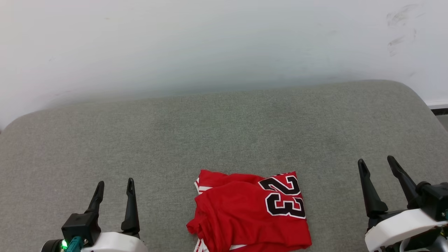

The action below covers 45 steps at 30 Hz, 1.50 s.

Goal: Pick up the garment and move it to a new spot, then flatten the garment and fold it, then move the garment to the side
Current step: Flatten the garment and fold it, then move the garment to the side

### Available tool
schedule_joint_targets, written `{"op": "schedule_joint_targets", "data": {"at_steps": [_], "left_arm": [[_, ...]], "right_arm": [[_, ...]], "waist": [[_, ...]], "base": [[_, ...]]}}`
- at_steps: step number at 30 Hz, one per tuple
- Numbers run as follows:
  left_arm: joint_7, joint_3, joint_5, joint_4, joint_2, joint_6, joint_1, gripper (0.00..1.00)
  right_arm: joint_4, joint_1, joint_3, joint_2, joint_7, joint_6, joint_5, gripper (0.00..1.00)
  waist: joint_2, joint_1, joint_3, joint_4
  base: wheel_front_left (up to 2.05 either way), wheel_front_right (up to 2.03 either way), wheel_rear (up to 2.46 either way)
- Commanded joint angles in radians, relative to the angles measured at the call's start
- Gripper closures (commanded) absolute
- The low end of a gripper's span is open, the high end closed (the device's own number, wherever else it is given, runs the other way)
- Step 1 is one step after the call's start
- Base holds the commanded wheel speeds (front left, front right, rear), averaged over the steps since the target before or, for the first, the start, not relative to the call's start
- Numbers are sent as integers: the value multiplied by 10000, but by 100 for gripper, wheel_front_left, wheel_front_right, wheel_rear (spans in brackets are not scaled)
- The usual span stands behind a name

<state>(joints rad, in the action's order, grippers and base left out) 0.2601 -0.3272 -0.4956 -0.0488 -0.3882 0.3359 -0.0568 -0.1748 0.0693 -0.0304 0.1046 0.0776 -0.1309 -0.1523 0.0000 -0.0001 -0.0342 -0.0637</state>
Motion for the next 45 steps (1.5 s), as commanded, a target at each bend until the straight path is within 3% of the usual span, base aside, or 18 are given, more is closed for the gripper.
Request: {"op": "schedule_joint_targets", "data": {"at_steps": [1,9,17,24,25,37,38,39,40,45], "left_arm": [[67,34,40,23,29,-36,19,0],[68,261,251,-83,209,-120,383,0],[49,408,591,-71,719,-433,745,0],[46,557,890,-54,1052,-730,1132,0],[46,579,1006,-110,1210,-825,1317,0],[47,701,1423,137,1861,-1493,1941,0],[47,735,1461,168,1894,-1527,1966,0],[47,777,1494,208,1920,-1581,1976,0],[47,835,1515,260,1933,-1611,1963,0],[47,1015,1704,468,1895,-1758,1730,0]], "right_arm": [[-120,135,-4,-62,94,2,-2,0],[-162,200,-396,-185,672,2,-633,0],[1541,274,-1538,1076,2556,2,-3248,0],[2455,-154,-821,1771,3919,2,-5510,0],[2690,-440,-338,1876,4175,2,-6093,0],[4436,-1434,1656,1955,4870,12,-8238,0],[4551,-1460,1795,1970,4891,14,-8305,47],[4641,-1485,1907,1976,4886,17,-8394,82],[4701,-1508,1996,1952,4879,17,-8513,100],[4545,-1827,2294,2138,4544,8,-8715,100]], "waist": [[0,1,24,15],[0,1,206,315],[0,1,680,1305],[0,1,1472,2027],[0,1,1751,2182],[0,1,2607,2710],[0,1,2617,2719],[0,1,2612,2717],[0,1,2585,2694],[0,1,2181,2426]], "base": [[0,0,0],[0,0,0],[0,0,0],[0,0,0],[0,0,0],[0,0,0],[0,0,0],[0,0,0],[0,0,0],[0,0,0]]}}
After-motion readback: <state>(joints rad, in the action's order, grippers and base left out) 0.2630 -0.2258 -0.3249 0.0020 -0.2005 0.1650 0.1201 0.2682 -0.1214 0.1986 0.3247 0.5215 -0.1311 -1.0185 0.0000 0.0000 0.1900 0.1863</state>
